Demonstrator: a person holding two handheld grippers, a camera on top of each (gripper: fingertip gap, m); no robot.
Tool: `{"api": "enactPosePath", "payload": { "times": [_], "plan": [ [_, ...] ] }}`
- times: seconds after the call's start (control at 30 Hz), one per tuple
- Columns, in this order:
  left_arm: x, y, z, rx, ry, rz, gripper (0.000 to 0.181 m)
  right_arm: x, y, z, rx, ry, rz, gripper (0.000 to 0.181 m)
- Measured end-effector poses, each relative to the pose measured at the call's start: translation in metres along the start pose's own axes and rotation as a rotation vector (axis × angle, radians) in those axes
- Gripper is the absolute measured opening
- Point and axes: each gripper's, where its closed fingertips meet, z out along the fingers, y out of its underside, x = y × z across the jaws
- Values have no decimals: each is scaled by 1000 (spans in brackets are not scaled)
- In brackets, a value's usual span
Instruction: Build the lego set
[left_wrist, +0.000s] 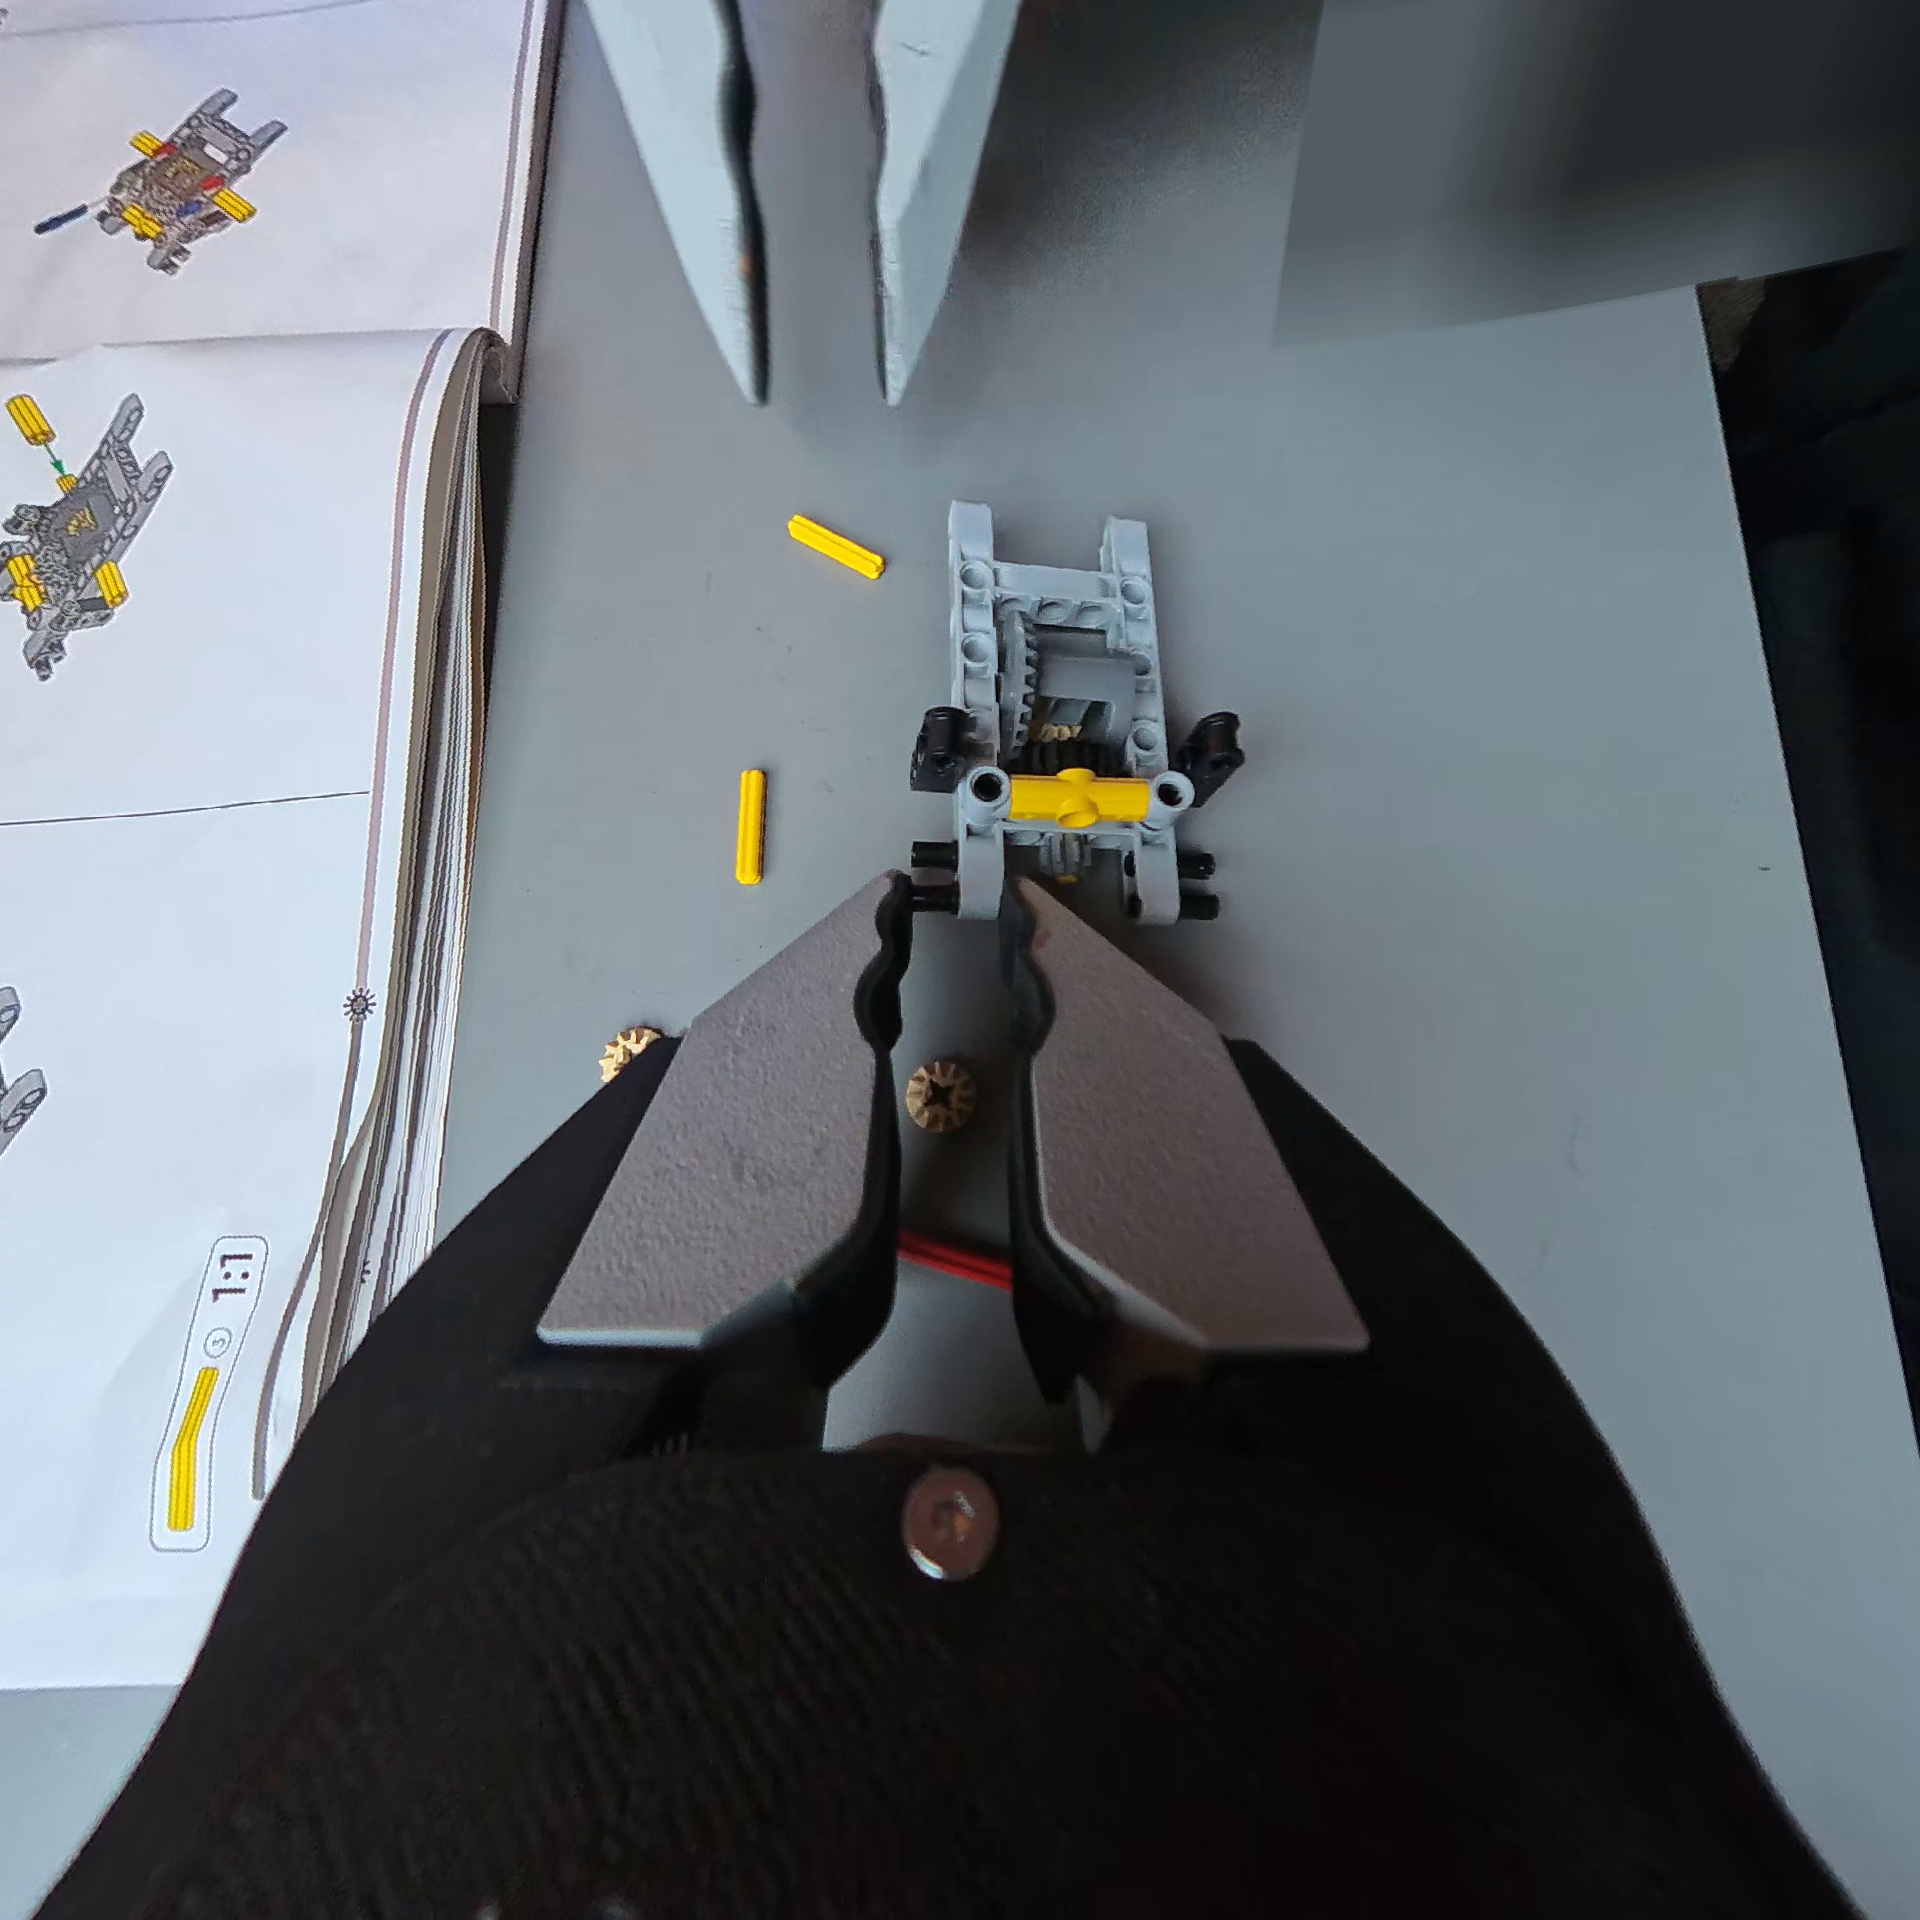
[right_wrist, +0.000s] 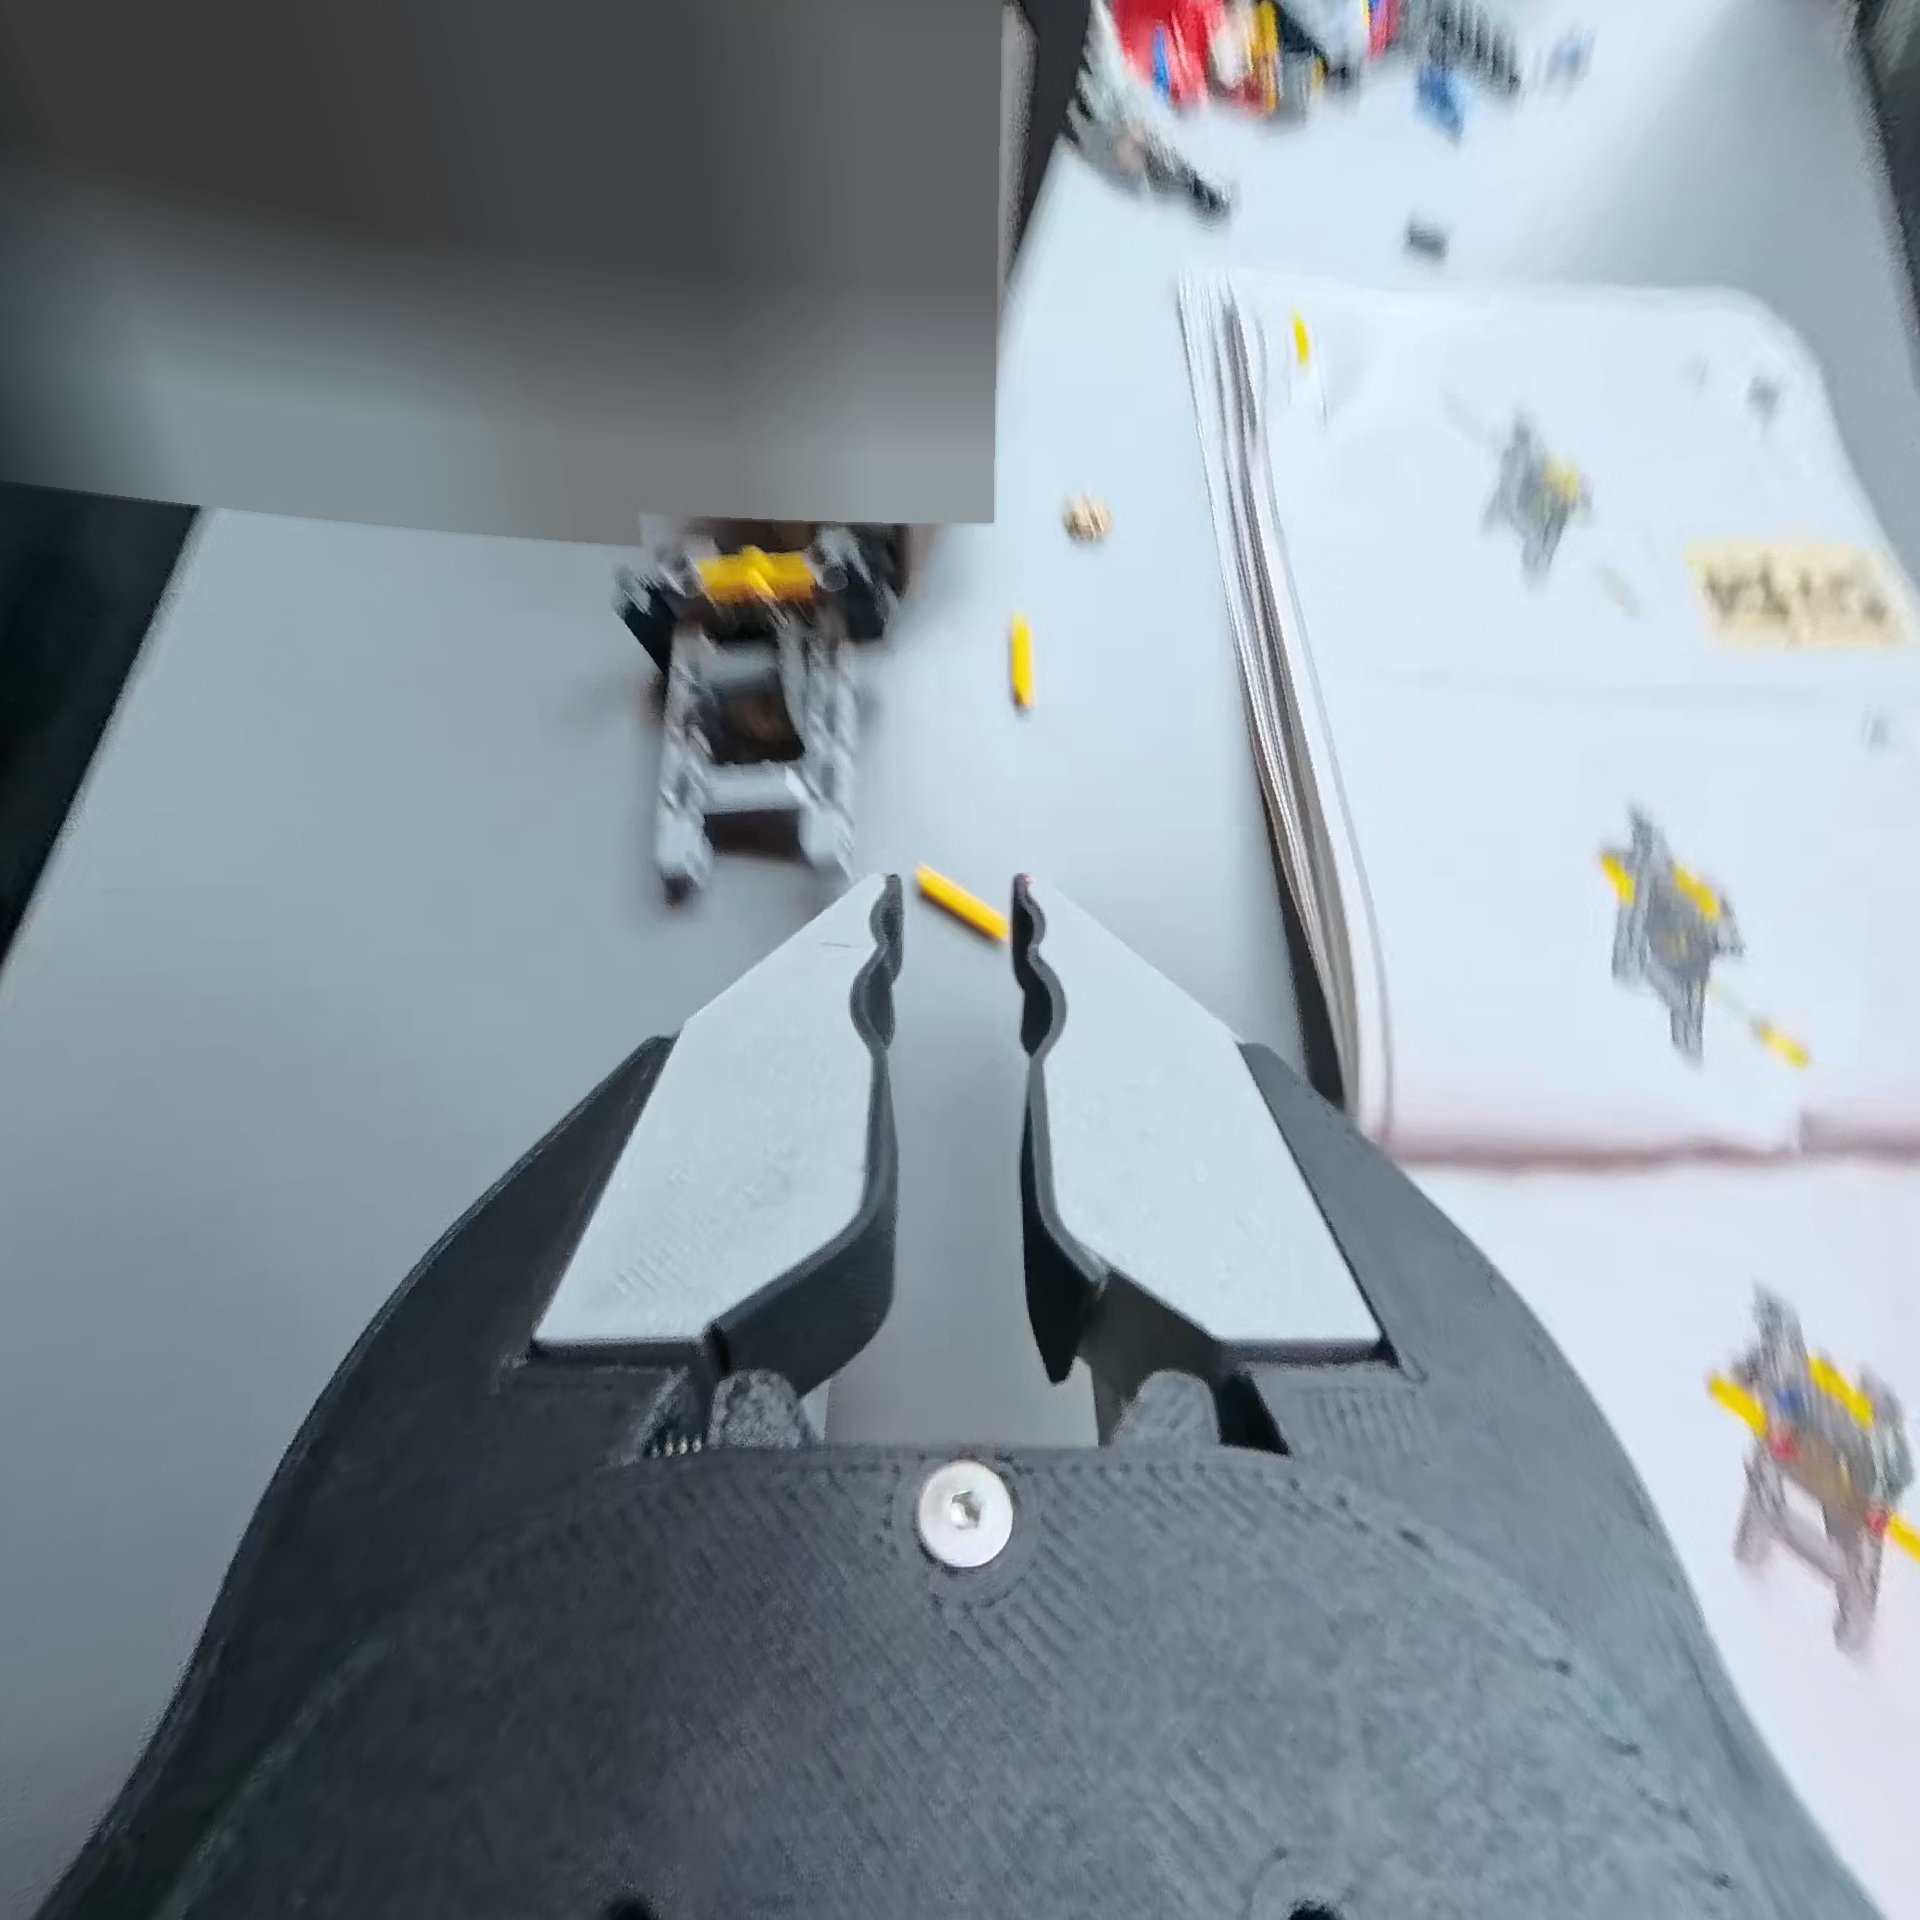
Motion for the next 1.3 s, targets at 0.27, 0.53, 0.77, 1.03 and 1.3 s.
{"api": "enactPosePath", "payload": {
  "times": [0.27,0.53,0.77,1.03,1.3],
  "plan": [
    [0,0,0,1,-1,5,14,9,23,5,-171,-159,90,14],
    [1,0,0,-3,7,4,14,12,21,5,-228,-311,-9,5],
    [1,0,0,-3,6,6,14,1,20,5,-237,-362,157,3],
    [1,1,1,-6,7,8,14,2,17,23,-239,-326,135,0],
    [1,1,1,-12,12,4,14,12,19,18,-265,-327,179,2]
  ]
}}
